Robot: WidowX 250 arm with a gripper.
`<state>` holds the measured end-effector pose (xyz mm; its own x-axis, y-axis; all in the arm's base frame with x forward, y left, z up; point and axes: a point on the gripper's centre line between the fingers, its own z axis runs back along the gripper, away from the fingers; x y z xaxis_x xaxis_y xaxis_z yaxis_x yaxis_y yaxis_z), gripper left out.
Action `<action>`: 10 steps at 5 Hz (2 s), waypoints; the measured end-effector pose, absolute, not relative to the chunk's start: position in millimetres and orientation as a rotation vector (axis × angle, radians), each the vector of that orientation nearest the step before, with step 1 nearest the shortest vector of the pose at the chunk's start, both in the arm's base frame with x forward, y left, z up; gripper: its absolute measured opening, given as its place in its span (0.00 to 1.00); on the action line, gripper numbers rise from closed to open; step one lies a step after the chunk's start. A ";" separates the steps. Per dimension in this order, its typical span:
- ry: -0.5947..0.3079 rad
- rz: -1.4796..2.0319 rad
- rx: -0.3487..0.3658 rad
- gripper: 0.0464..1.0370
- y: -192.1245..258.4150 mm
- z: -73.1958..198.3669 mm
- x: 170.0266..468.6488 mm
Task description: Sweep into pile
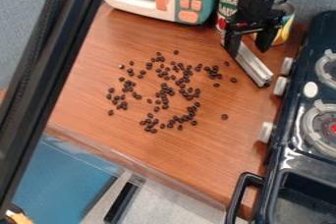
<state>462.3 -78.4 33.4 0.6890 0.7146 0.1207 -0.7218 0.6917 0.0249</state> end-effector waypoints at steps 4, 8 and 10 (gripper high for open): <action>-0.086 0.803 0.091 0.36 -80.5 14.4 458.9; -0.065 0.796 0.086 0.34 -65.4 13.5 438.2; -0.065 0.793 0.100 0.34 -46.0 11.6 421.6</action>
